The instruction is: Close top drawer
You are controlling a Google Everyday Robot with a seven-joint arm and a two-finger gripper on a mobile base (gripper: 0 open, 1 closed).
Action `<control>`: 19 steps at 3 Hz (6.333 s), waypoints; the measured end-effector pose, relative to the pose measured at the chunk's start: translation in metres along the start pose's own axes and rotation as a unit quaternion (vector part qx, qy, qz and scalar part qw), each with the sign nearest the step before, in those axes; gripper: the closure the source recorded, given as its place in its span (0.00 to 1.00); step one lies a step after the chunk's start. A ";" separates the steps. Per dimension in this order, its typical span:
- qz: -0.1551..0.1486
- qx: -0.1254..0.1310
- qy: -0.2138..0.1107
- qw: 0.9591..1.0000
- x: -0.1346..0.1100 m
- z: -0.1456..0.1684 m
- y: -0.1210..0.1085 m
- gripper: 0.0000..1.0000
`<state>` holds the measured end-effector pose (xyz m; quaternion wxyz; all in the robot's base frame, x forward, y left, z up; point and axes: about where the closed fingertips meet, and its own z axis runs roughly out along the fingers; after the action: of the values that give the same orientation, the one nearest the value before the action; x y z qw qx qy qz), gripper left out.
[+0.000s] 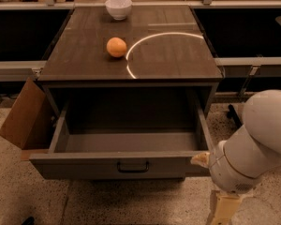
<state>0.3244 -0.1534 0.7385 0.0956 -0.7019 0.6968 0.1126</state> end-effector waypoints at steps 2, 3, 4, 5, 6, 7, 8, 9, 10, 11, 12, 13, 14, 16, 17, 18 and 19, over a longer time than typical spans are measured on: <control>0.015 -0.024 0.037 0.999 0.015 0.047 -0.013 0.66; 0.019 -0.024 0.041 0.999 0.016 0.049 -0.014 0.89; 0.019 -0.023 0.042 0.999 0.016 0.048 -0.014 1.00; 0.017 -0.016 0.046 0.999 0.018 0.051 -0.021 1.00; 0.016 0.001 0.049 0.999 0.029 0.060 -0.045 1.00; 0.017 0.019 0.046 0.999 0.039 0.072 -0.070 1.00; 0.020 0.035 0.042 0.998 0.045 0.082 -0.091 1.00; 0.025 0.068 0.042 0.997 0.048 0.082 -0.119 1.00; 0.040 0.099 0.048 0.993 0.050 0.081 -0.155 1.00; 0.040 0.099 0.048 0.993 0.050 0.081 -0.155 1.00; 0.040 0.106 0.047 0.992 0.051 0.080 -0.163 1.00; 0.043 0.121 0.047 0.991 0.055 0.079 -0.183 1.00; 0.050 0.136 0.044 0.988 0.060 0.077 -0.204 1.00; 0.058 0.156 0.039 0.985 0.063 0.080 -0.244 1.00; 0.066 0.160 0.039 0.984 0.068 0.082 -0.260 1.00; 0.073 0.164 0.037 0.983 0.072 0.083 -0.275 1.00; 0.078 0.166 0.036 0.982 0.075 0.085 -0.286 1.00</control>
Offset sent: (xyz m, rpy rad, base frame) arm 0.0334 -0.0005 -0.0878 -0.1357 0.0870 -0.0547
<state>0.6088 -0.1974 0.6293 0.1767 -0.6235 0.7613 -0.0227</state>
